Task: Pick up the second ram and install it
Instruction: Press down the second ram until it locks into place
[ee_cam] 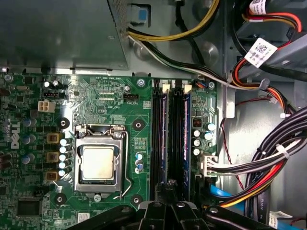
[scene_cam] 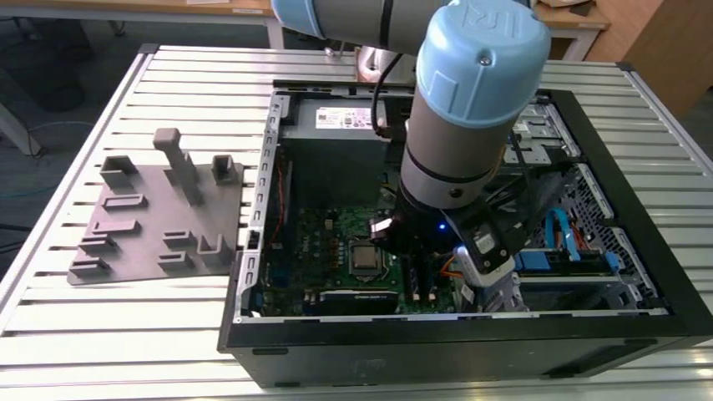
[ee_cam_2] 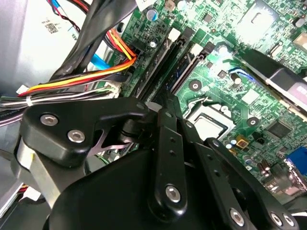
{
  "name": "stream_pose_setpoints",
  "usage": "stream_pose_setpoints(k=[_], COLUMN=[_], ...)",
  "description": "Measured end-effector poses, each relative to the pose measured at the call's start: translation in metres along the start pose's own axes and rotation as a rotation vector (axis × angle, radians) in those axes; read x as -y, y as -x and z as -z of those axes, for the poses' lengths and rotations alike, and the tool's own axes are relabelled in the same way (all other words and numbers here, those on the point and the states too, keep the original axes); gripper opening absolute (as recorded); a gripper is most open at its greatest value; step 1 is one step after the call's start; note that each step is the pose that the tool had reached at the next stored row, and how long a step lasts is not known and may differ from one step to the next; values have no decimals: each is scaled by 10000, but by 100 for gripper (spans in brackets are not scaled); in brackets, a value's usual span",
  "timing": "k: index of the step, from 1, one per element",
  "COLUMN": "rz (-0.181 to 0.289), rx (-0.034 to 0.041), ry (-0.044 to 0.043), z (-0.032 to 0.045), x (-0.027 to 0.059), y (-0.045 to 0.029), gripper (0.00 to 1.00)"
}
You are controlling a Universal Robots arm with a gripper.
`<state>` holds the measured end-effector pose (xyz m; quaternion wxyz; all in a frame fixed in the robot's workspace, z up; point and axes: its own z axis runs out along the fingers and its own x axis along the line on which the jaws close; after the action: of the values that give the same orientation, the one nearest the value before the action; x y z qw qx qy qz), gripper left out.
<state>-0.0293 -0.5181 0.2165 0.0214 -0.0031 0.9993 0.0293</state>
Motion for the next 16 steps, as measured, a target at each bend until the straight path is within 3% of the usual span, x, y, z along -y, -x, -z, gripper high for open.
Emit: stream_pose_setpoints(k=[3, 5, 13, 16], rz=[-1, 1, 0, 0], rx=[13, 4, 4, 4], ry=[38, 5, 5, 7], z=[30, 107, 365, 374], x=[-5, -6, -30, -31], y=[3, 5, 16, 16], gripper=[7, 7, 7, 7])
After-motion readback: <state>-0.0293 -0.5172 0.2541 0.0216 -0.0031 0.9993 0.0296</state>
